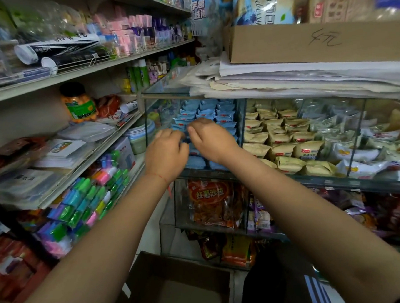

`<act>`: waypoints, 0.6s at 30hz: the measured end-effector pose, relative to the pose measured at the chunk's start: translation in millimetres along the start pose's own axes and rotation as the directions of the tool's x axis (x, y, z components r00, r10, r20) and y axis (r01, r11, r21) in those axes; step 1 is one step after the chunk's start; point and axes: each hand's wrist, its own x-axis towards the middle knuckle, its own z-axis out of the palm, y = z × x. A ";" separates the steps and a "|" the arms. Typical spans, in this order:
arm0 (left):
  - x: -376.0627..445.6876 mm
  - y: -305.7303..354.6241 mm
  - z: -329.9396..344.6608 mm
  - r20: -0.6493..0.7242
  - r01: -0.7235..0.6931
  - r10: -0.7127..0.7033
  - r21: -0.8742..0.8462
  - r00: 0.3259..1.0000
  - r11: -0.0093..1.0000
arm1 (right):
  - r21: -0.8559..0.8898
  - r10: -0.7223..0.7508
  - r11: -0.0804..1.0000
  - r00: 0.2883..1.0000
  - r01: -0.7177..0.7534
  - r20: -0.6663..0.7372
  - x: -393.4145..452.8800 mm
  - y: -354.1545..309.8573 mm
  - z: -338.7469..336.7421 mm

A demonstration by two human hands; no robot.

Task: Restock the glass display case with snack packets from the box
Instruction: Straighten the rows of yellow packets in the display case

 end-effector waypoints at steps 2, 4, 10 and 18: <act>-9.8 21.5 -10.1 -0.177 -0.043 0.040 -0.013 0.983 0.999 | -0.067 -0.067 0.997 0.952 0.048 -0.300 -23.3 -4.4 -23.9; -16.8 51.2 -12.6 -0.225 -0.162 0.152 -0.023 0.962 0.987 | -0.131 -0.077 0.991 0.885 0.019 -0.460 -45.4 1.2 -48.6; -17.1 143.0 20.2 0.009 -0.410 0.414 -0.115 0.910 0.905 | -0.189 0.320 0.905 0.902 -0.381 -0.289 -92.9 85.2 -90.4; 30.1 191.7 83.4 0.389 -0.153 0.146 -0.015 0.910 0.988 | -0.391 0.441 0.863 0.854 -0.320 0.277 -113.0 147.0 -88.6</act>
